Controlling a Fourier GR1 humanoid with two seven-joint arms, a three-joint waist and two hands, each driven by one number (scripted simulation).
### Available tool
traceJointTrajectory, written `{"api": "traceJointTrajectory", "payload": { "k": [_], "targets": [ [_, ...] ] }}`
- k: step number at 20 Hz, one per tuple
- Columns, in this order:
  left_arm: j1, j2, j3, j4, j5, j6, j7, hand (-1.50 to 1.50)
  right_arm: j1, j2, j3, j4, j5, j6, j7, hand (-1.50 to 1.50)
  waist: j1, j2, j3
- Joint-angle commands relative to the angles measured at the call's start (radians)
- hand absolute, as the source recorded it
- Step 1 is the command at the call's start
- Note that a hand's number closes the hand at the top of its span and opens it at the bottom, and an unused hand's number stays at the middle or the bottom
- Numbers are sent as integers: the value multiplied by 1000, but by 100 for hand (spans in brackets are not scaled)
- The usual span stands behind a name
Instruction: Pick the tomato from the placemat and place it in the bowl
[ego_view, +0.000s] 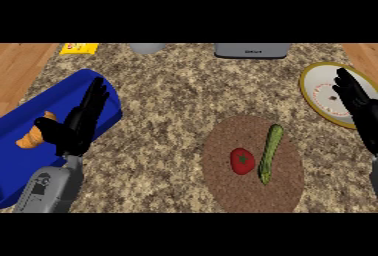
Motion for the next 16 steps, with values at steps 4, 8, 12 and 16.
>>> {"api": "traceJointTrajectory", "payload": {
  "k": [4,8,12,16],
  "targets": [
    [45,13,-106,-144,-57,-55,32,0,16,208,72,-157,32,-160,-30,150,-38,49,-21],
    [80,-12,-185,-149,-59,-108,28,0,98,102,174,-117,387,-300,4,150,-36,53,-25],
    [74,-17,-190,-195,-55,-122,73,0,129,393,264,5,295,-365,-208,-150,-28,58,-20],
    [99,-3,-182,-209,-48,-152,79,0,64,232,325,-77,476,-299,-25,-150,-35,55,-22]
  ]
}}
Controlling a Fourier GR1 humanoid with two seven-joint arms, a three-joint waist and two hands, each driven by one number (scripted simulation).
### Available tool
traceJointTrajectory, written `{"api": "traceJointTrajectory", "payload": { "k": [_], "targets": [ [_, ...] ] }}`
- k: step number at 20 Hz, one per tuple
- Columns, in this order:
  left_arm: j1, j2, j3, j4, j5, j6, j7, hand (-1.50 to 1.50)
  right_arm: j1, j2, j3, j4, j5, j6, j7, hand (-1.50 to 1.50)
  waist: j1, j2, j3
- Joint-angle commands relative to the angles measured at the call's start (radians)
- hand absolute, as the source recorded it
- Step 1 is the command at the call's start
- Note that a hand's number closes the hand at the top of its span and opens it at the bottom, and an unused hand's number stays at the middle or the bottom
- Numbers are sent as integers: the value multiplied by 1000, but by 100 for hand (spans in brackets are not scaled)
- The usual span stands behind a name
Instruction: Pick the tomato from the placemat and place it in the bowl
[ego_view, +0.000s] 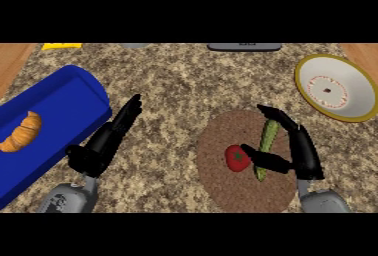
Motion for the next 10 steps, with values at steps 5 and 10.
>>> {"api": "traceJointTrajectory", "payload": {
  "k": [5,10],
  "targets": [
    [15,-2,1,1,1,-20,-2,0,-178,-155,124,18,254,175,318,-150,5,1,-3],
    [24,-16,-18,-19,-5,-11,13,0,-276,-254,202,-27,202,544,574,-150,9,-5,-7]
  ]
}}
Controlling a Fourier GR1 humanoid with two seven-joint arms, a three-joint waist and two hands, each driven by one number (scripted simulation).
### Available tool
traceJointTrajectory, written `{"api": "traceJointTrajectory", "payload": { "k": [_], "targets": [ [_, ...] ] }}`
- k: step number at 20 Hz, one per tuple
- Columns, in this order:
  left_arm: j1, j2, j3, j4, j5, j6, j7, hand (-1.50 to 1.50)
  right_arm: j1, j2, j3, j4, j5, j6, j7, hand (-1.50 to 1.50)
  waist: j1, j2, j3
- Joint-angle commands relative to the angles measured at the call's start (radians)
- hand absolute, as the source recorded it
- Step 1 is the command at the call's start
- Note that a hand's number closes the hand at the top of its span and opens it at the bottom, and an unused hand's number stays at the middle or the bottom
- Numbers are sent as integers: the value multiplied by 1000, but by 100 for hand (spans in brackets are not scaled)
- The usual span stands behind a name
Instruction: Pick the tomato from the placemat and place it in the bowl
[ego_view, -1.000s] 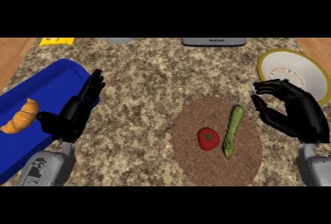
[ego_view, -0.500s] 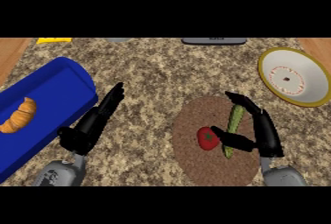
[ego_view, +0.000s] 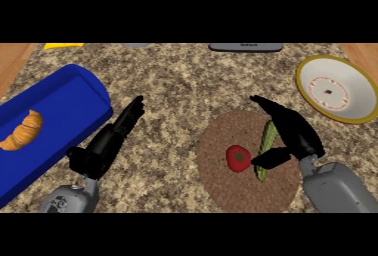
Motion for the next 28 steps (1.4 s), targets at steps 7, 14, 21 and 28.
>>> {"api": "traceJointTrajectory", "payload": {
  "k": [7,14,21,28],
  "targets": [
    [24,-9,-15,-4,-34,6,-26,0,-228,68,41,-29,-261,568,573,-150,-4,0,1],
    [43,1,12,-37,-17,-20,-2,0,-253,163,54,-49,-344,598,794,-150,-10,1,3],
    [21,-50,2,-8,-64,12,5,0,-233,207,111,-27,-284,554,785,-150,-12,3,4],
    [-25,-16,82,-7,-11,-64,40,0,-193,204,128,-44,-119,508,678,-150,-13,4,4]
  ]
}}
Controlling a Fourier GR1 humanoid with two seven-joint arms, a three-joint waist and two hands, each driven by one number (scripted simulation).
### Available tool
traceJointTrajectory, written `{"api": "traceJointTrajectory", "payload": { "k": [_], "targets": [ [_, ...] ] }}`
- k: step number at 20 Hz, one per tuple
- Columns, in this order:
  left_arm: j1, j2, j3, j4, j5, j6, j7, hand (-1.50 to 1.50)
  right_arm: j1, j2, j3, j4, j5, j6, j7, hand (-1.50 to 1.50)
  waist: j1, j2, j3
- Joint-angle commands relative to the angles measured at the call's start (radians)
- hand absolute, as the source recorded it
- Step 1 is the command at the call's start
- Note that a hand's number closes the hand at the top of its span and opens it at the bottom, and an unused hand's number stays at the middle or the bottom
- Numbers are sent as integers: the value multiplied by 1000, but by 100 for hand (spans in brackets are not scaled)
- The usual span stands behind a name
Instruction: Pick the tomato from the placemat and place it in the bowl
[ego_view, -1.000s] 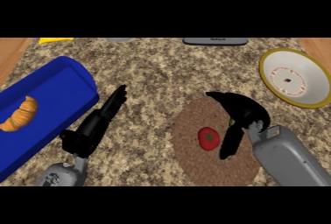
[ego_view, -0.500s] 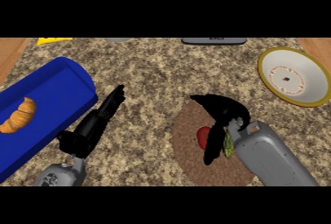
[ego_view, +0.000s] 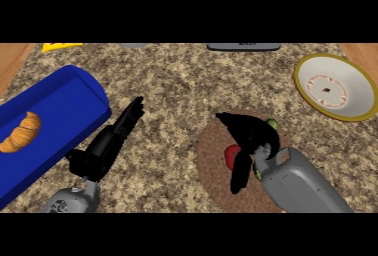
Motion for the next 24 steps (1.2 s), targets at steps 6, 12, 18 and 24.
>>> {"api": "traceJointTrajectory", "payload": {
  "k": [6,12,18,24],
  "targets": [
    [-13,-36,8,-4,-25,-10,28,0,113,-12,50,-65,235,-52,-35,-150,-2,0,1],
    [-35,16,97,47,16,-88,-12,0,184,27,87,8,391,-138,-87,-150,-1,2,0],
    [8,-61,28,-13,-56,-52,36,0,144,91,-15,94,409,-64,-103,-150,2,1,0],
    [24,-45,81,8,-58,-100,-22,0,187,88,-52,167,482,-103,-221,-150,1,2,0]
  ]
}}
